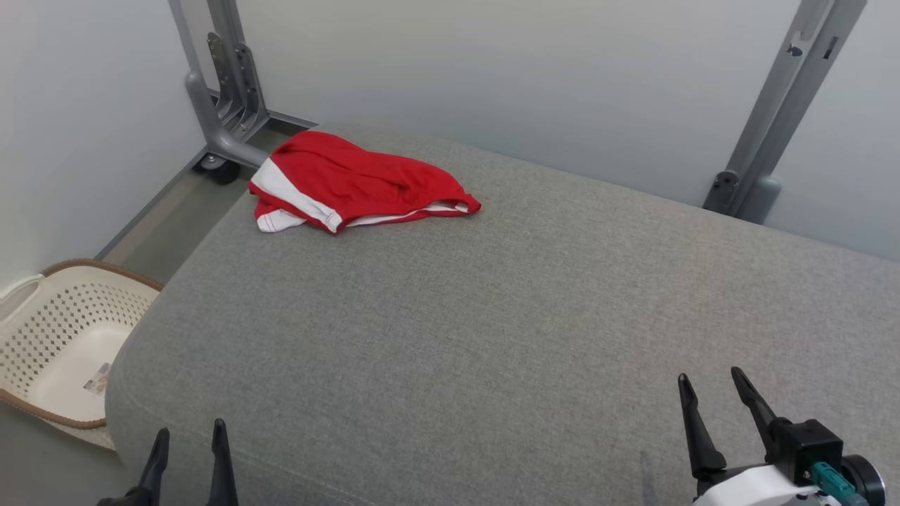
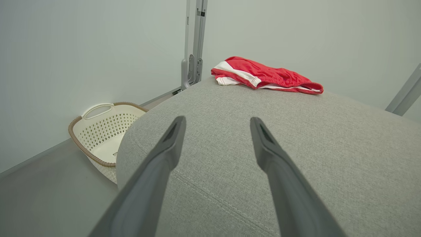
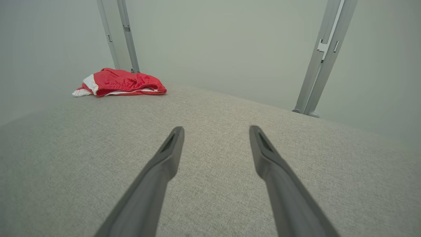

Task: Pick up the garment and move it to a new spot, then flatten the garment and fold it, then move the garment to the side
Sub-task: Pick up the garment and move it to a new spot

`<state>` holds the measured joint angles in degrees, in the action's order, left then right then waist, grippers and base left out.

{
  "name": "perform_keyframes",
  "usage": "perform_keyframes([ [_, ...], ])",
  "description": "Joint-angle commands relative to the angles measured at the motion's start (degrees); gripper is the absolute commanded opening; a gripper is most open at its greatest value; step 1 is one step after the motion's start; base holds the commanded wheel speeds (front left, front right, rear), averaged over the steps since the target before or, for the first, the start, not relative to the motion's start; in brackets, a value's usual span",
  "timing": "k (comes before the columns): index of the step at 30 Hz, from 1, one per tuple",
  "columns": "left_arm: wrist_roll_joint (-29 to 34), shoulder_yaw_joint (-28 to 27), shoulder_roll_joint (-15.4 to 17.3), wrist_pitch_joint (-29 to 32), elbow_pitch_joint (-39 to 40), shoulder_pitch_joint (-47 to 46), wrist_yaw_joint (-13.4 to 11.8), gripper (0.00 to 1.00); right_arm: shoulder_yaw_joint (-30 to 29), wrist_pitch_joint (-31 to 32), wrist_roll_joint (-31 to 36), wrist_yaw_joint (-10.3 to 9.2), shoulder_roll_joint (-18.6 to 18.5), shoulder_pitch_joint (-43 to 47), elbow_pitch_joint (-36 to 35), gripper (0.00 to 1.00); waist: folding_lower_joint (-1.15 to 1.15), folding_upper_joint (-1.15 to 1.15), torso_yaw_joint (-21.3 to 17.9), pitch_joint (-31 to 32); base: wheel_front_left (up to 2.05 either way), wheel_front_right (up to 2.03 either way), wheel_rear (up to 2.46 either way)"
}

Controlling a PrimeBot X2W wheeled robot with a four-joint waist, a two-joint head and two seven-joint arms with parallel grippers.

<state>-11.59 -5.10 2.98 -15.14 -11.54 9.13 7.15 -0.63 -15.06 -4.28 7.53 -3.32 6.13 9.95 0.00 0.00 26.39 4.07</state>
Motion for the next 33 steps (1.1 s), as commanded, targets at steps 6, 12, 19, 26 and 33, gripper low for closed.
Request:
perform_keyframes([
  [6, 0.35, 2.2, -0.06, 0.01, -1.31, -1.12, 0.36, 1.0, -1.47, -0.14, -0.3, -0.08, -0.33, 1.92, -0.16, 1.0, 0.0, 0.0, -0.2, 0.51, 0.0, 0.0, 0.0],
  [12, -1.67, 5.67, 1.58, 0.01, -3.83, -5.03, 0.34, 1.0, -1.38, -0.14, 0.3, -0.08, -0.79, 2.85, -1.17, 1.0, 0.0, 0.0, -3.03, -1.74, 0.0, 0.0, 0.0],
  [19, -5.6, 9.57, 4.13, 0.06, -7.62, -16.01, 0.35, 1.0, -1.05, -0.14, -0.24, -0.08, -4.69, -0.98, -3.71, 1.0, 0.0, 0.0, -7.41, -10.79, 0.0, 0.0, 0.0],
  [26, -10.87, 11.37, 6.65, 3.73, -16.3, -32.4, 0.36, 1.0, -0.03, -0.14, -1.17, -0.08, -8.8, -5.87, -6.91, 1.0, 0.0, 0.0, -11.47, -20.13, 0.0, 0.0, 0.0],
  [33, -15.32, 10.84, 9.16, 12.59, -26.96, -48.51, 0.29, 1.0, 2.44, -0.14, -2.0, -0.08, -12.2, -10.64, -10.66, 1.0, 0.0, 0.0, -15.75, -28.75, 0.0, 0.0, 0.0],
])
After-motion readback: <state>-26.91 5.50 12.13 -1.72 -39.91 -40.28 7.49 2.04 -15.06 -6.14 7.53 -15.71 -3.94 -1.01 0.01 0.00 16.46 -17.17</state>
